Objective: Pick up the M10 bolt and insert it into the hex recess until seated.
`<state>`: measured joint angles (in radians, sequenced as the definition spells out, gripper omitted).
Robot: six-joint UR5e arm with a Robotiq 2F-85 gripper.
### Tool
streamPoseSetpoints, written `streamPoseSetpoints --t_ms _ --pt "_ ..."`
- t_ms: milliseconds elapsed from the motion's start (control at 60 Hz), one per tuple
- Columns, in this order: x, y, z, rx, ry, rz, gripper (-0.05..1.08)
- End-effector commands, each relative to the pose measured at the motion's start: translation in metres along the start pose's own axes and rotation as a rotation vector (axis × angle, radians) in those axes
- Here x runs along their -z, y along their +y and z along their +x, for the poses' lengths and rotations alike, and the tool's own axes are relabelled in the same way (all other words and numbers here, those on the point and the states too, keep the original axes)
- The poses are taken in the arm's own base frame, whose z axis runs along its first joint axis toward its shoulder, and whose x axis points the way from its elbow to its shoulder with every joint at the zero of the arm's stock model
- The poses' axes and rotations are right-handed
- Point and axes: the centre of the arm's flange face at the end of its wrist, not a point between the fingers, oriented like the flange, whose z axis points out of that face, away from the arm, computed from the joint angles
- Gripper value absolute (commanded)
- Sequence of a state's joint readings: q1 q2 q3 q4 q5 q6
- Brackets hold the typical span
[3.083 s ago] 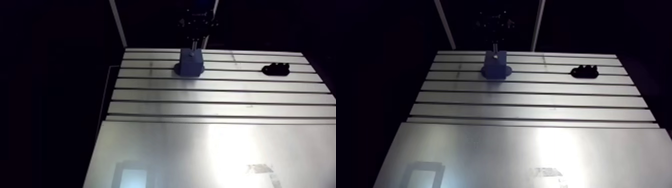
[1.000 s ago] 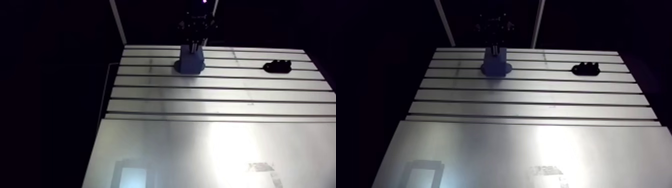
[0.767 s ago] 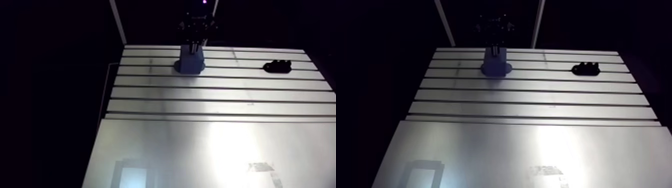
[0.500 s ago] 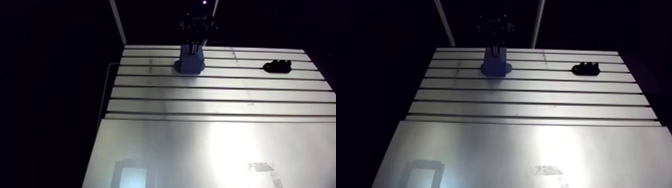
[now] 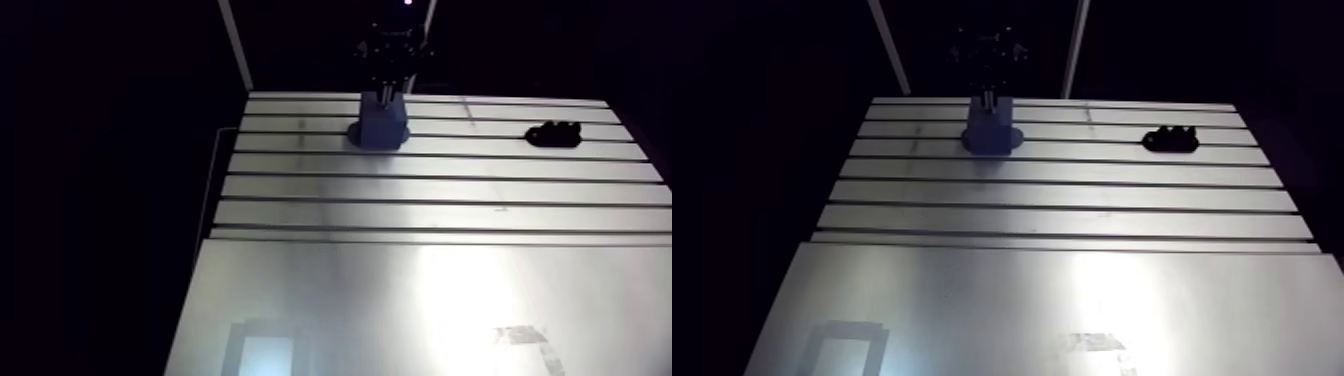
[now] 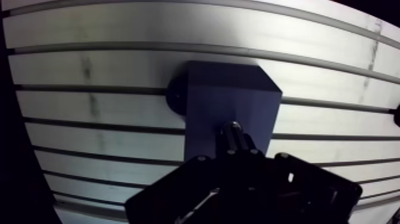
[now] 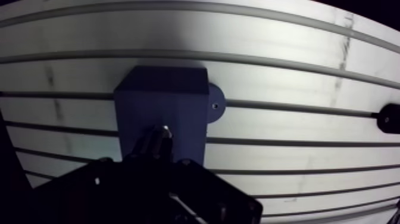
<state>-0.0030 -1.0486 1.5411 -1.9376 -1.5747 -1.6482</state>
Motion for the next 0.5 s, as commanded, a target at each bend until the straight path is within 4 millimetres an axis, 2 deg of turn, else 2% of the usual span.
streamPoseSetpoints --t_ms 17,200,217,233,250,267,283,300,317,333,350,367,383,500 --pt "0.0029 -0.0001 -0.0006 0.000 0.004 0.001 1.08" --pt "0.0030 -0.0010 -0.0014 0.003 0.004 0.000 1.07" --pt "0.0036 -0.0023 -0.0014 0.006 0.005 -0.005 1.01" --pt "0.0036 -0.0023 -0.0014 0.006 0.005 -0.005 1.01" --pt "0.0052 -0.0036 -0.0009 0.011 0.006 -0.011 0.83" --pt "0.0052 -0.0036 -0.0009 0.011 0.006 -0.011 0.83" --pt "0.0067 -0.0049 -0.0006 0.016 0.005 -0.009 0.55" --pt "0.0067 -0.0049 -0.0006 0.016 0.005 -0.009 0.55" --pt "0.0072 -0.0058 -0.0007 0.022 0.002 -0.010 0.28" --pt "0.0072 -0.0058 -0.0007 0.022 0.002 -0.010 0.28" --pt "0.0073 -0.0070 -0.0011 0.028 -0.002 -0.009 0.15" --pt "0.0073 -0.0070 -0.0011 0.028 -0.002 -0.009 0.15" --pt "0.0069 -0.0073 -0.0015 0.031 -0.007 -0.007 0.04" --pt "0.0060 -0.0066 -0.0019 0.034 -0.010 -0.005 0.00"
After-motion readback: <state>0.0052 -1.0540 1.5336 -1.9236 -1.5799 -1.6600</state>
